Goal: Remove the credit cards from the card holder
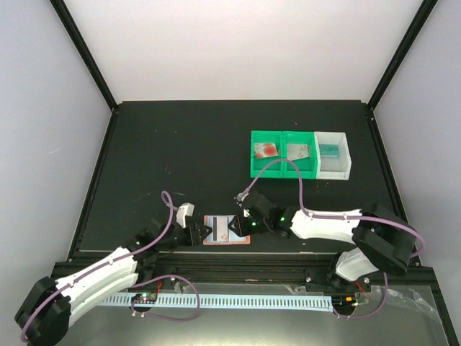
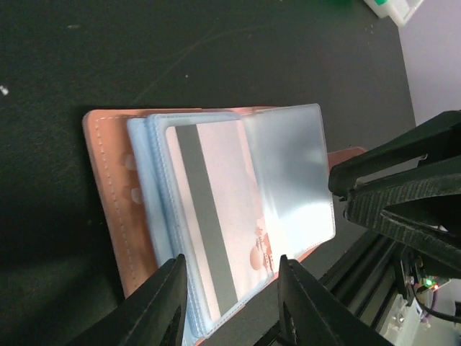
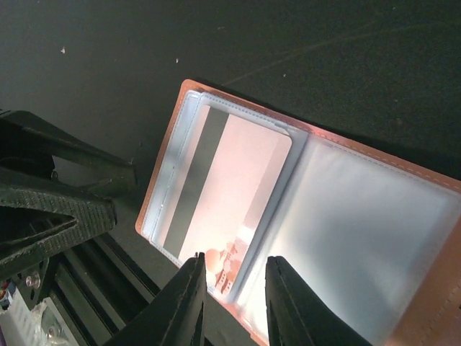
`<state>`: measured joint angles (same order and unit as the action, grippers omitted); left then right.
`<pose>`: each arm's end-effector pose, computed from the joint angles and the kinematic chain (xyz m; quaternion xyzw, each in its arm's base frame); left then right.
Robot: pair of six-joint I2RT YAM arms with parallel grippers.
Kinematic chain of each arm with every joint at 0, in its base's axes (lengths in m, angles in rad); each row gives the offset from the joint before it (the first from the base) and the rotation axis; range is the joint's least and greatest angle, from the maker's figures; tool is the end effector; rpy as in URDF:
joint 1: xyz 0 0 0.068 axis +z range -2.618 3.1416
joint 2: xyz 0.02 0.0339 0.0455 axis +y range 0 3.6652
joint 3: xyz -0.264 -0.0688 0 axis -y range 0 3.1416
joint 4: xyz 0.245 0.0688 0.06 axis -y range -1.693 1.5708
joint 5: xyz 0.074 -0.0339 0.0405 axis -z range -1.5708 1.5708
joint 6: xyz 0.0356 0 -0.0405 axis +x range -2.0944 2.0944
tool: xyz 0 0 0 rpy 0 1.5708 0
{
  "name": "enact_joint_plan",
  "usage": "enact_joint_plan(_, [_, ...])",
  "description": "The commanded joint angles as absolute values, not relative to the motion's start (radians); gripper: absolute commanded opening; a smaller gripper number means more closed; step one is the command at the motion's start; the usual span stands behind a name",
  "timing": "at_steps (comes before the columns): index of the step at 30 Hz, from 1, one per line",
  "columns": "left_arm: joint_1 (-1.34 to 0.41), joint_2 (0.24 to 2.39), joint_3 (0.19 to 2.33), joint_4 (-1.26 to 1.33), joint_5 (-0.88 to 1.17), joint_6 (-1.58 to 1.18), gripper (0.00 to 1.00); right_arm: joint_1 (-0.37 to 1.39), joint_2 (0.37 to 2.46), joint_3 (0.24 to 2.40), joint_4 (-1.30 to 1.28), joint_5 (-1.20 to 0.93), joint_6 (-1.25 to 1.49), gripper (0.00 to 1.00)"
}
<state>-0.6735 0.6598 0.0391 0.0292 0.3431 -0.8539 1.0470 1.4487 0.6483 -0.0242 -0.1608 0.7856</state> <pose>0.0979 -0.0935 0.1217 0.0016 0.8732 -0.4293 0.2305 0.1329 0.2415 0.1614 -0.1500 0.9165 0.3338 0.1618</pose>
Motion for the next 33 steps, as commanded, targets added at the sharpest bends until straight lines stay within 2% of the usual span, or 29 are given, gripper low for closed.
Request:
enact_joint_plan(1, [-0.674,0.613,0.055,-0.017,0.317,-0.874,0.37,1.053,1.487,0.646,0.091,-0.168,0.819,0.25])
enact_joint_plan(6, [-0.674,0.616,0.034,0.118,0.368,-0.883,0.37,1.055,1.528,0.647,0.118,-0.201,0.844,0.24])
enact_joint_plan(11, [-0.674,0.669,0.057,0.145,0.386,-0.848,0.35,1.055,1.551,0.653,0.109,-0.196,0.859,0.23])
enact_joint_plan(21, [-0.674,0.819,0.044,0.235,0.383,-0.835,0.16,1.055,1.625,0.625,0.192,-0.177,0.922,0.21])
enact_joint_plan(33, [-0.681,0.961,0.038,0.278,0.365,-0.826,0.06,1.055,1.652,0.609,0.245,-0.184,0.955,0.21])
